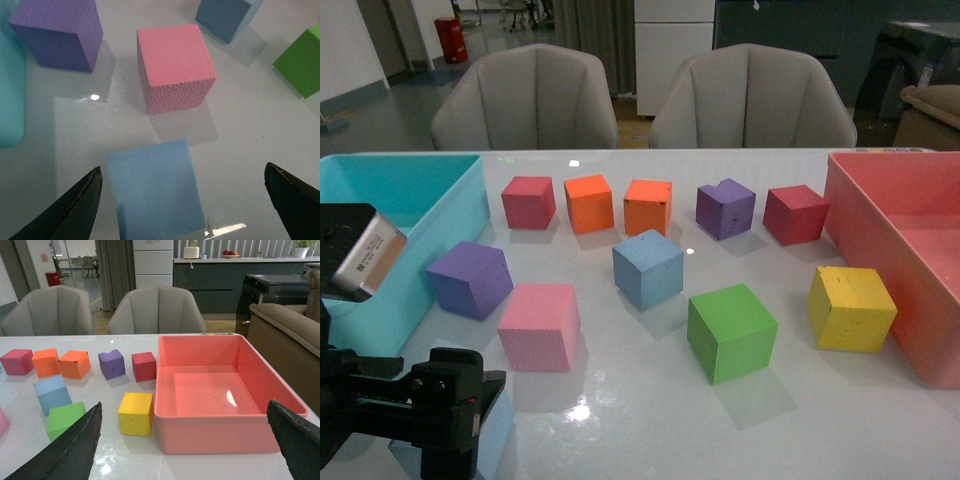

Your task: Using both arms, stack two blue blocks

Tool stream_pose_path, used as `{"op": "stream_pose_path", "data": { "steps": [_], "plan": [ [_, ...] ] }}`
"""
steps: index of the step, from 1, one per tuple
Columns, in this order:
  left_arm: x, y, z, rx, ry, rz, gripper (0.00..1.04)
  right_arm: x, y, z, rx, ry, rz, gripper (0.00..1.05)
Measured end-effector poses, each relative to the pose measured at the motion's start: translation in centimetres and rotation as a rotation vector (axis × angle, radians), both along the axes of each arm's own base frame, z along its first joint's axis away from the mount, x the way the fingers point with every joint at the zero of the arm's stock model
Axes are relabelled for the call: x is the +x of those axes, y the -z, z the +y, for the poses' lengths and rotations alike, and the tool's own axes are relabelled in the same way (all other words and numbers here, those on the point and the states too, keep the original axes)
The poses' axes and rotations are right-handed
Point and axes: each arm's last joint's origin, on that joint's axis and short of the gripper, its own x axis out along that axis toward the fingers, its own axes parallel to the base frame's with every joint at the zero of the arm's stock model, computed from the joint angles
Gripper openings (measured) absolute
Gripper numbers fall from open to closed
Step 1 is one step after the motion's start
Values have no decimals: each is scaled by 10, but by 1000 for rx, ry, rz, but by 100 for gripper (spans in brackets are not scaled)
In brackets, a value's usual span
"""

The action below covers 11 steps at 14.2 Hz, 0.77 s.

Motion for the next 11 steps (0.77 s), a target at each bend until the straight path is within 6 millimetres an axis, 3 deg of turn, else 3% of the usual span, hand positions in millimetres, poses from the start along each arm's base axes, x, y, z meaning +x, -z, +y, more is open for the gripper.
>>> {"op": "stream_pose_path", "data": {
  "steps": [4,11],
  "plan": [
    [14,13,1,12,-60,59,98,0,0,0,0,0,0,98],
    [16,33,1,42,-80,110,98,0,0,0,0,0,0,98]
  ]
}}
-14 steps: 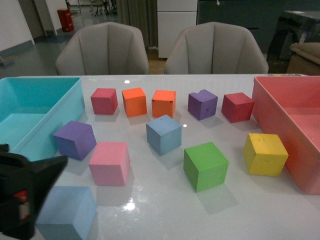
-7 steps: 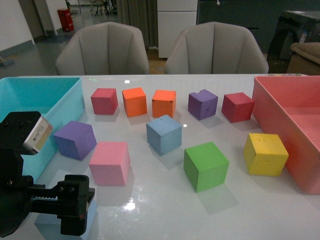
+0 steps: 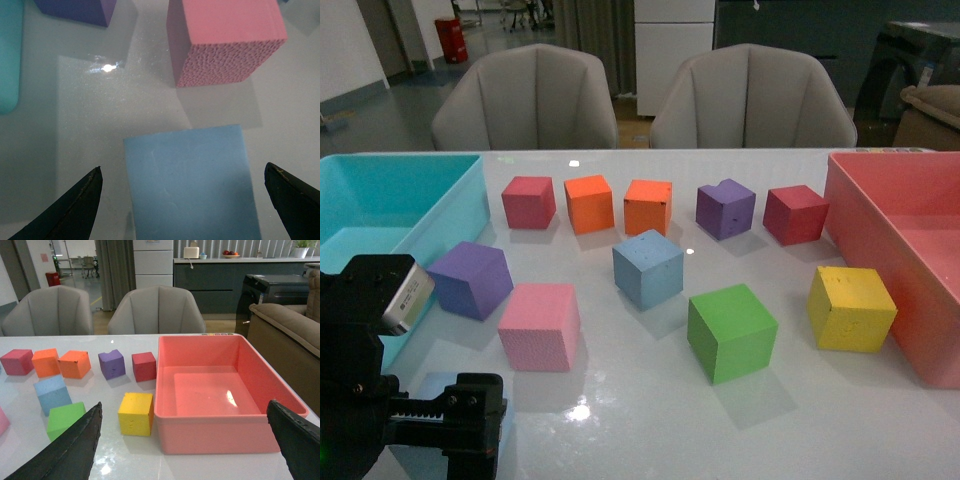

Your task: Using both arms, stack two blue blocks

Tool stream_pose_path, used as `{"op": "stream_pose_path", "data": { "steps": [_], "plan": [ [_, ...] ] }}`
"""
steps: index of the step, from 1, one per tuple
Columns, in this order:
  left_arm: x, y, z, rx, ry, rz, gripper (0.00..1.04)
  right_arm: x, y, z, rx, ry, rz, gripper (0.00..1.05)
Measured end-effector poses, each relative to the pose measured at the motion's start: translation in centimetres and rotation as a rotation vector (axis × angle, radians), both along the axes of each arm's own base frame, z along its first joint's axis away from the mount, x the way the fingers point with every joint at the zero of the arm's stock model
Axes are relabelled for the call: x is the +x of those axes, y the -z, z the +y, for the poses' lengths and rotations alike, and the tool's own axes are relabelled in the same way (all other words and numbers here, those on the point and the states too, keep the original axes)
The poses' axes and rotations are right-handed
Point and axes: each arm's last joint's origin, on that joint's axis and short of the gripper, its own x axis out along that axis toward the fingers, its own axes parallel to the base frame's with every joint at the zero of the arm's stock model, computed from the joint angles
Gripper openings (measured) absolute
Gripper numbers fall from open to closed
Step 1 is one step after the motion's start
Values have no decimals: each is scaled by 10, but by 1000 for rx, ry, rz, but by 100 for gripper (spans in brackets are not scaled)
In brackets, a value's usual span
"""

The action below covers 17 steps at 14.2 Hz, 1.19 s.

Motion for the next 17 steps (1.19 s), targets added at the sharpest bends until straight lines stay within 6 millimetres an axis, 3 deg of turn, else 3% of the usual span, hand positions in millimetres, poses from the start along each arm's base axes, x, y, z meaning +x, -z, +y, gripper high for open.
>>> {"op": "stream_pose_path", "data": {
  "steps": [3,5,7,10,15,17],
  "plan": [
    [1,12,0,8,-2,24,97,0,0,0,0,0,0,98],
    [1,9,0,3,0,4,76,0,0,0,0,0,0,98],
    [-4,-10,-5,-8,26,-36,51,0,0,0,0,0,0,98],
    [-1,-36,-21,-18,86,-110,41,0,0,0,0,0,0,98],
    [57,-66,-81,31,223,-144,39,0,0,0,0,0,0,98],
    [92,-80,-111,53,261,-153,39,0,0,0,0,0,0,98]
  ]
}}
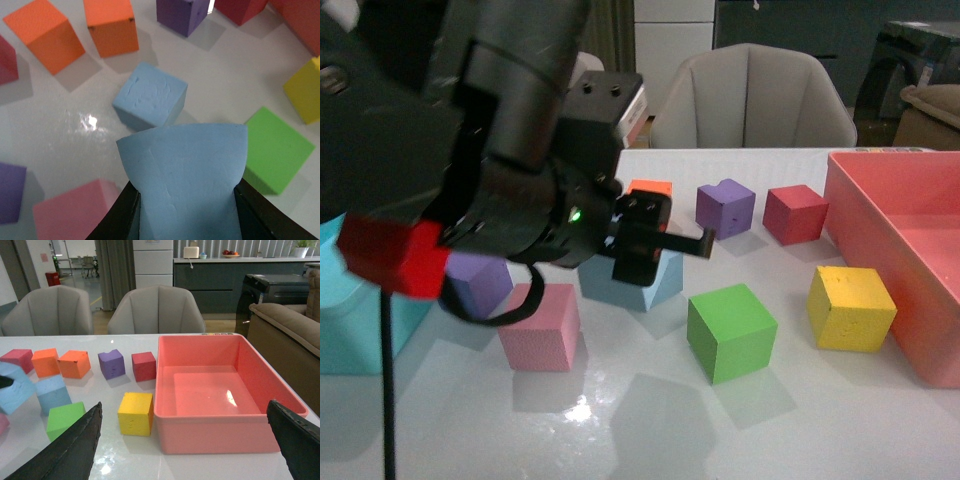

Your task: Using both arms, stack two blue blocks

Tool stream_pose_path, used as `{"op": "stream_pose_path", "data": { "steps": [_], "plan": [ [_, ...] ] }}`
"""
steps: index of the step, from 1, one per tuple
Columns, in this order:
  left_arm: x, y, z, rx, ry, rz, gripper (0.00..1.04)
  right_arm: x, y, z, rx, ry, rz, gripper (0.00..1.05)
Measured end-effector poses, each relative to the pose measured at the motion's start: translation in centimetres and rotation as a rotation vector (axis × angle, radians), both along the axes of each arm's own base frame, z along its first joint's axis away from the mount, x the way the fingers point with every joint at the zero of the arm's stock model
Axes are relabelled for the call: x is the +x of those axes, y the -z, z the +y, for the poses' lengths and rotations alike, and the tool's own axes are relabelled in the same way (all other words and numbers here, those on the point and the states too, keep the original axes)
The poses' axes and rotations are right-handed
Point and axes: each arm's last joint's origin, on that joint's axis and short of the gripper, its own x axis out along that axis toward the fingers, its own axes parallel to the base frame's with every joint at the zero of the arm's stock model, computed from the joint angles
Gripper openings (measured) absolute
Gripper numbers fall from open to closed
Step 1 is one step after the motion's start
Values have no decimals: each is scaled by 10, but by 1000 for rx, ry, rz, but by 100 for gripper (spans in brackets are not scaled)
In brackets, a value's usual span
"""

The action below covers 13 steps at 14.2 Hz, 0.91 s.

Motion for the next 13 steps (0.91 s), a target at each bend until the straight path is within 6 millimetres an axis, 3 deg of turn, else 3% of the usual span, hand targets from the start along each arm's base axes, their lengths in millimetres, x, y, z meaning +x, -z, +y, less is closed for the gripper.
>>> {"op": "stream_pose_path", "data": {
  "steps": [3,6,9,13],
  "plan": [
    [39,-5,-27,48,13,-5,39,0,0,0,0,0,0,98],
    [67,-1,-41,89,11,-1,39,0,0,0,0,0,0,98],
    [83,5,-43,104,2,22,39,0,0,0,0,0,0,98],
    [93,13,-30,113,-29,58,38,0,0,0,0,0,0,98]
  ]
}}
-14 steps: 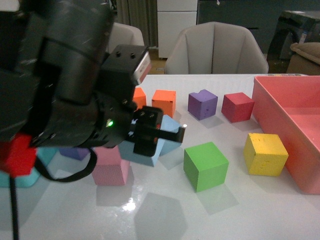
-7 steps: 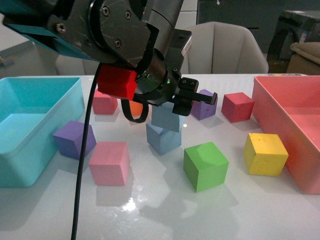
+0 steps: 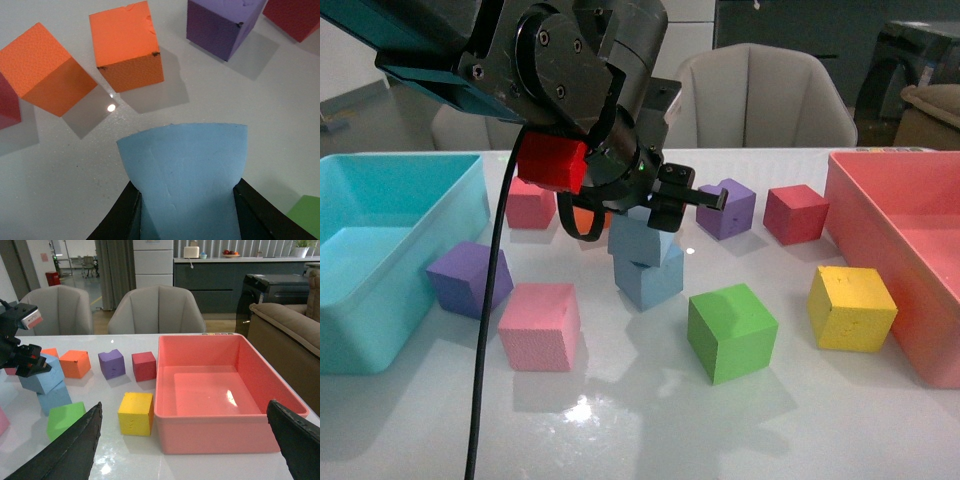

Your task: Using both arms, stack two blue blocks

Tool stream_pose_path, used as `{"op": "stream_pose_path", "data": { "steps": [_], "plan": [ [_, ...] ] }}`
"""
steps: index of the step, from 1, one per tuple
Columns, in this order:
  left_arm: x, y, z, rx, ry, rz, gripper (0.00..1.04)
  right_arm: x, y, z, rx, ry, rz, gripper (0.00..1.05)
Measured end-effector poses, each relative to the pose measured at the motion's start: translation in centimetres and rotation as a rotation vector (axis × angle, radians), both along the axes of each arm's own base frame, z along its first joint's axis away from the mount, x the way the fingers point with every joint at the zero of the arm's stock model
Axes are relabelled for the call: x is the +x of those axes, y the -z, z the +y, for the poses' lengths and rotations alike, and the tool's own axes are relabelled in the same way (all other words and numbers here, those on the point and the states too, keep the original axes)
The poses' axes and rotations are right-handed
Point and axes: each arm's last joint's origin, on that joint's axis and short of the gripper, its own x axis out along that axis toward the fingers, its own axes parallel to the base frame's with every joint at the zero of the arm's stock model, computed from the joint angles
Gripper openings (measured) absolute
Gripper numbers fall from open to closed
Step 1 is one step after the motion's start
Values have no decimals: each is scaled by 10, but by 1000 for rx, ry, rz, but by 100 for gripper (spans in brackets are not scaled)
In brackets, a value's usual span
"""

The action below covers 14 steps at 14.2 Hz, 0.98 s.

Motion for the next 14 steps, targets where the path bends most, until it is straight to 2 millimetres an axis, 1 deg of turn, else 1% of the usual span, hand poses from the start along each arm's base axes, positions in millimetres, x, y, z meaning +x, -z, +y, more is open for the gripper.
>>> {"op": "stream_pose_path", "data": {
  "steps": [1,2,3,4,6,7,8,11,12,14],
  "plan": [
    [2,3,2,2,-7,3,38,0,0,0,0,0,0,98],
    [3,2,2,0,-6,3,44,0,0,0,0,0,0,98],
    [4,2,1,-4,-5,-1,61,0,0,0,0,0,0,98],
    [4,3,1,-11,-2,2,74,0,0,0,0,0,0,98],
    [4,4,-1,-17,1,7,95,0,0,0,0,0,0,98],
    [4,3,-1,-19,-1,6,100,0,0,0,0,0,0,98],
    [4,3,-1,-24,-5,4,97,0,0,0,0,0,0,98],
    [6,-1,-2,-49,-20,-23,98,0,0,0,0,0,0,98],
    [6,-6,-2,-66,-27,-39,98,0,0,0,0,0,0,98],
    [4,-27,-1,-116,-31,-104,98,0,0,0,0,0,0,98]
  ]
}}
